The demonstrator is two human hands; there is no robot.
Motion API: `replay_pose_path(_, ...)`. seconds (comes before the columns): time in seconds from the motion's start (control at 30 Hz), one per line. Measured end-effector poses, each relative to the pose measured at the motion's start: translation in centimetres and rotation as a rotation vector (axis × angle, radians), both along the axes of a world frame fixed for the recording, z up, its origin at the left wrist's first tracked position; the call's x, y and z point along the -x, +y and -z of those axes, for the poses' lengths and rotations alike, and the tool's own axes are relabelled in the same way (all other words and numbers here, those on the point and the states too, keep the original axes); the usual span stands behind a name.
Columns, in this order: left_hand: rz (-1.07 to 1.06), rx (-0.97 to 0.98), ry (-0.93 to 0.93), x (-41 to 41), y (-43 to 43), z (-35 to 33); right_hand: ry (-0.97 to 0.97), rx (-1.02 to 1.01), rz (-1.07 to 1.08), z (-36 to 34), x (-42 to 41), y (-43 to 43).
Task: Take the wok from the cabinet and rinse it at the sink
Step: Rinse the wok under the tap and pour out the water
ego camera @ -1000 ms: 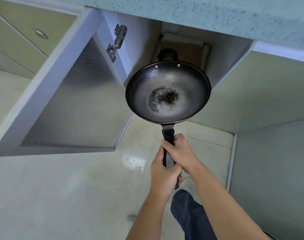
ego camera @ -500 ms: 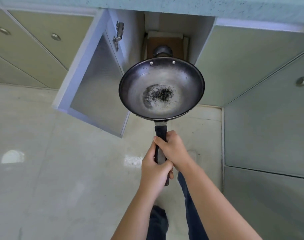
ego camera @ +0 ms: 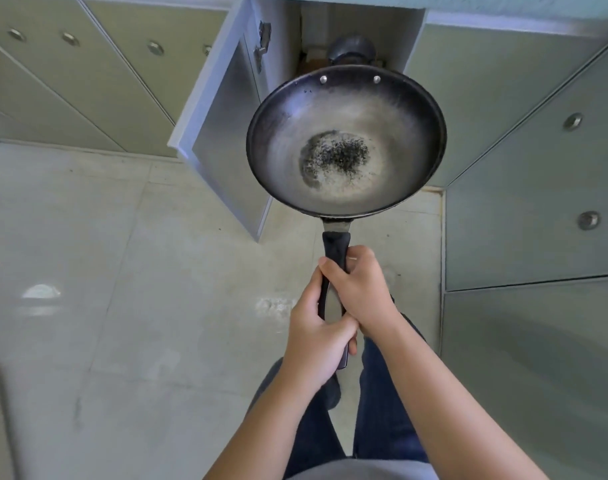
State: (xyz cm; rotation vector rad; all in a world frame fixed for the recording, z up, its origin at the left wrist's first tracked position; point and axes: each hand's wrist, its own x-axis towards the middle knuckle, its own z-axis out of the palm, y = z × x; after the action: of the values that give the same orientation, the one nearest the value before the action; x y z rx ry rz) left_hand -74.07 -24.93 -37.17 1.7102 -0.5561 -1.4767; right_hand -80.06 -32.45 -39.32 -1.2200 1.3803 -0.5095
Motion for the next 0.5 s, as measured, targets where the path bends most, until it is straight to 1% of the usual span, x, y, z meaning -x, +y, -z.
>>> replay_pose_path(0.23, -0.011, 0.097, 0.007, 1.0, 1.8, -4.1, -0.013, 0.075, 0.022, -4.2, 0.9, 1.7)
replay_pose_path(0.4, 0.034, 0.161, -0.032, 0.6, 1.6, -7.2, -0.110, 0.065, 0.112, -7.7, 0.9, 1.9)
replay_pose_path(0.5, 0.066, 0.187, -0.039, 0.2, 0.6, -8.7, -0.136, 0.101, 0.154, -9.6, 0.5, 1.3)
